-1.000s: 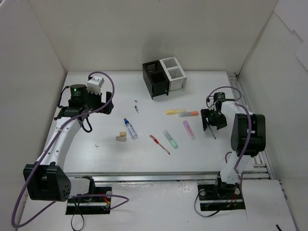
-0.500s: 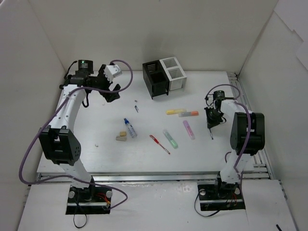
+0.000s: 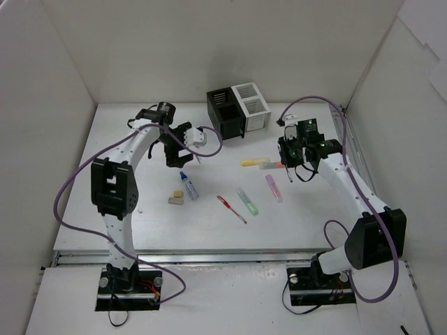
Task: Sort the stationery into containers
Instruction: Pick up the pen from the center of the board, then close the pen cap on the pen.
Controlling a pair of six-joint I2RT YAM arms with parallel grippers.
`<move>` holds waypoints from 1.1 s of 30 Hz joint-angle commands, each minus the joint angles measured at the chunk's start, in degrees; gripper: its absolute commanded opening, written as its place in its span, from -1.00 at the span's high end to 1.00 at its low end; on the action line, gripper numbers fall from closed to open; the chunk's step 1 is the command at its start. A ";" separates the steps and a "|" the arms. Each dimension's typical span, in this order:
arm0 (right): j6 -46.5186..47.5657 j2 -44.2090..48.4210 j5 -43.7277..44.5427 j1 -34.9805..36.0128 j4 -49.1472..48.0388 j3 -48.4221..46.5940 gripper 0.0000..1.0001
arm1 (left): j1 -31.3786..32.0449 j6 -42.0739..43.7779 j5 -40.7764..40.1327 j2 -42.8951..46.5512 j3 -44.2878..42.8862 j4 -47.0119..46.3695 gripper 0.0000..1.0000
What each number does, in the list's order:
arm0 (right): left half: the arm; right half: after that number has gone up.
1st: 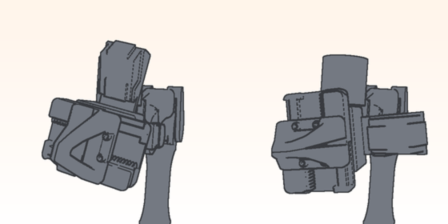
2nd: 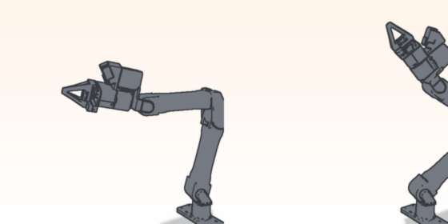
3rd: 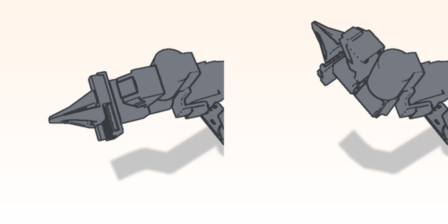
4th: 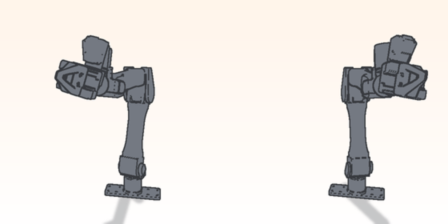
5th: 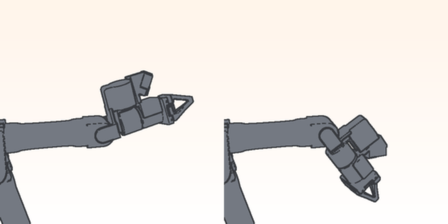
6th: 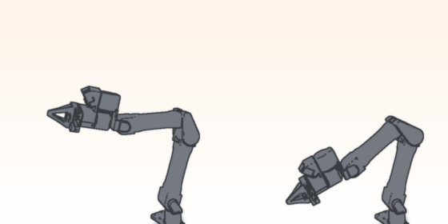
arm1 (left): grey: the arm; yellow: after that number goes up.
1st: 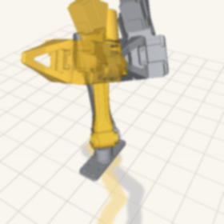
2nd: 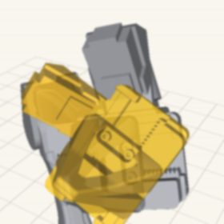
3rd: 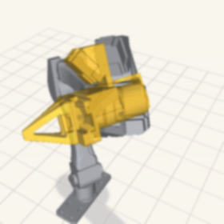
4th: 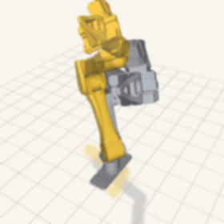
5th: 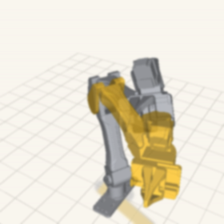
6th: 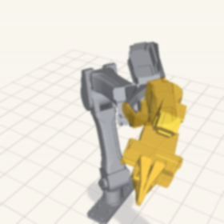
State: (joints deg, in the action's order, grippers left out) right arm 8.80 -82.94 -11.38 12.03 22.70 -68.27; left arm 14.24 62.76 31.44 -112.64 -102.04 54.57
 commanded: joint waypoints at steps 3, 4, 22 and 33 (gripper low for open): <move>-1.85 1.55 -1.55 2.38 3.75 -1.69 1.00 | 0.44 12.98 -0.51 -5.74 -8.70 3.80 -0.98; -2.12 1.38 -1.46 2.47 4.02 -2.04 1.00 | 0.44 14.13 0.37 -6.01 -8.96 3.27 -0.95; -3.00 -1.62 0.21 2.73 5.95 -4.24 1.00 | 1.75 20.37 7.41 -15.32 -11.52 -6.40 -0.80; -2.56 -1.97 -0.14 2.21 6.39 -3.45 1.00 | 3.95 20.03 6.35 -17.88 -9.85 -10.35 -0.33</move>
State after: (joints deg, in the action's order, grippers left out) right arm 6.09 -84.77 -11.60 14.61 28.56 -69.91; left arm 17.61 80.77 36.16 -131.74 -111.15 46.09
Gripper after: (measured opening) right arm 0.072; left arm 0.681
